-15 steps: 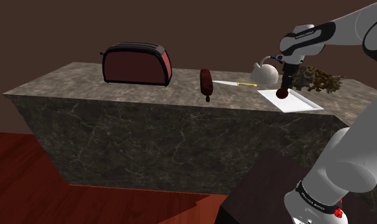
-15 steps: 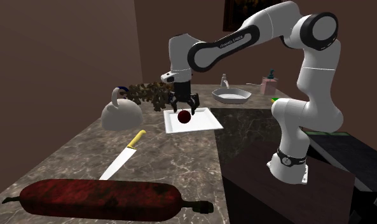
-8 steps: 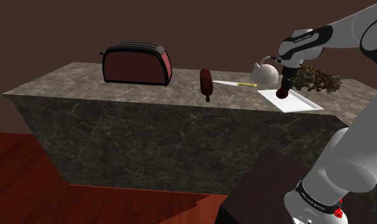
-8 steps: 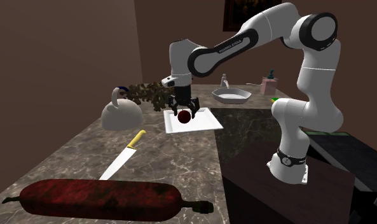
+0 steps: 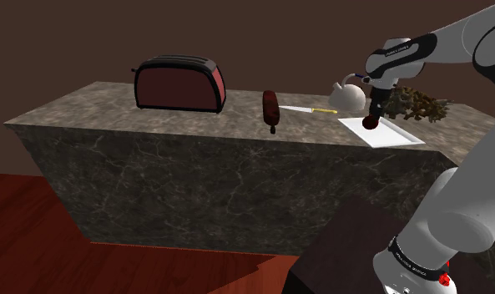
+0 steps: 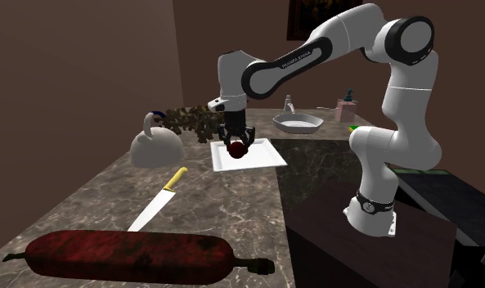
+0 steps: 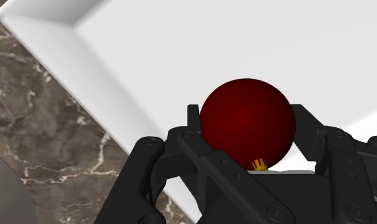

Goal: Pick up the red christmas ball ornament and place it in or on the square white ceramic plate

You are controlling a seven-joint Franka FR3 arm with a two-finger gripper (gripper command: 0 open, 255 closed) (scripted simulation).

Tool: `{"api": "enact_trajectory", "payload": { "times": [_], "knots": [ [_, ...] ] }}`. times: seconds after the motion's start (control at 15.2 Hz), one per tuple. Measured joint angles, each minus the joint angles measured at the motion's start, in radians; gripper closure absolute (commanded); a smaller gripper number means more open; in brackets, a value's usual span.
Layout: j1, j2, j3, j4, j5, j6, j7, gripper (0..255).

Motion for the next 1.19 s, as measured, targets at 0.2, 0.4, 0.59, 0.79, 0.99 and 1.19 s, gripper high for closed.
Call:
{"api": "enact_trajectory", "payload": {
  "times": [0.2,0.4,0.59,0.79,0.99,1.19],
  "knots": [
    [0.0,0.0,0.0,0.0,0.0,0.0,0.0,255],
    [0.0,0.0,0.0,0.0,0.0,0.0,0.0,255],
    [0.001,-0.012,0.004,0.022,-0.008,-0.031,0.005,255],
    [0.002,-0.02,0.008,0.053,-0.012,-0.067,0.008,255],
    [0.002,-0.035,0.011,0.08,-0.022,-0.104,0.011,255],
    [0.003,-0.048,0.018,0.116,-0.029,-0.149,0.017,255]
  ]
}}
